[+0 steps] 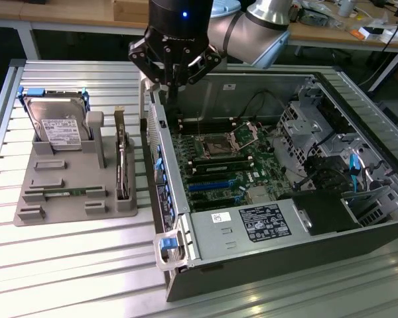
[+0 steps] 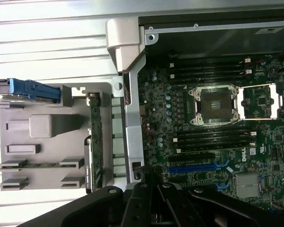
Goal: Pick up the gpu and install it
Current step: 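Reach for the gpu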
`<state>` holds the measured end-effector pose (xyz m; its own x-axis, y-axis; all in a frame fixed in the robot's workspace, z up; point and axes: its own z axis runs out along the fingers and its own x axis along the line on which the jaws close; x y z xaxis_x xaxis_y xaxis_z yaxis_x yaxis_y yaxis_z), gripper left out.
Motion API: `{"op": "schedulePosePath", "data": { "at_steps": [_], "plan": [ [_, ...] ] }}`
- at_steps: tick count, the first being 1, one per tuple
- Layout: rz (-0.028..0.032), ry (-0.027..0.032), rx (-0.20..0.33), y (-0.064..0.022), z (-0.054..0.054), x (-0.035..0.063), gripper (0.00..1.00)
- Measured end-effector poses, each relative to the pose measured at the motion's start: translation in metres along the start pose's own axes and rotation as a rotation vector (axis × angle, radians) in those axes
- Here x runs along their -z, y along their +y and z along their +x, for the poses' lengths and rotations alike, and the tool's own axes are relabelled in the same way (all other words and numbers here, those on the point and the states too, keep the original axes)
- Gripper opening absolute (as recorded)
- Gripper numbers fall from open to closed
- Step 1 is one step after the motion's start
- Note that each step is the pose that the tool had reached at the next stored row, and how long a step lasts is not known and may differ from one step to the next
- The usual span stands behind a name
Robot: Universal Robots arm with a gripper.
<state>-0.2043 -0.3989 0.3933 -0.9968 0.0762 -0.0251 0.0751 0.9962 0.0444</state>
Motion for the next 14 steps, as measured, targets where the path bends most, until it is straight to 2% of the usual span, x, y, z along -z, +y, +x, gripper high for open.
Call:
{"op": "schedulePosePath", "data": {
  "at_steps": [14],
  "plan": [
    [0.0, 0.0, 0.0, -0.0008, 0.011, 0.0003, 0.11]
  ]
}}
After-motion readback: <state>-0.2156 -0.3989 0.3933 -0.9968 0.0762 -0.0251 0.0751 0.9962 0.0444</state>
